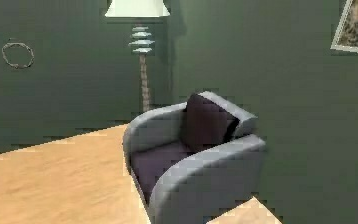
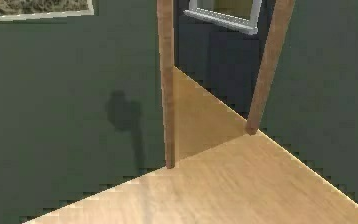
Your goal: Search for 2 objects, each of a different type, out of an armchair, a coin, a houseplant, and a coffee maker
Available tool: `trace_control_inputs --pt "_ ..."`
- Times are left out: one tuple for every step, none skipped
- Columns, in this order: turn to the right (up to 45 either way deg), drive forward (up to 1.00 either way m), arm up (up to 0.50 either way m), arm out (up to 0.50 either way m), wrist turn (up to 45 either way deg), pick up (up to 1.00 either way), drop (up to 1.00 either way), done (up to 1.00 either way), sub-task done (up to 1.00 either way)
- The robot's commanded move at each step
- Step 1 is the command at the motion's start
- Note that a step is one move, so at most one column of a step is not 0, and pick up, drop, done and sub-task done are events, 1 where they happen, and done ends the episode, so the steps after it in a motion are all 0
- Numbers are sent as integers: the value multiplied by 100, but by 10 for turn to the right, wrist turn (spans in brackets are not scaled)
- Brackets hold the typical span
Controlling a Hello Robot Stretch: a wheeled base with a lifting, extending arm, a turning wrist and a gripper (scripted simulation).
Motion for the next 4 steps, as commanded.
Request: trace_control_inputs --pt "0 0 0 0 0 0 0 0 100" --pt "-450 0 0 0 0 0 0 0 0" --pt "-180 0 0 0 0 0 0 0 0" --pt "0 60 0 0 0 0 0 0 0"
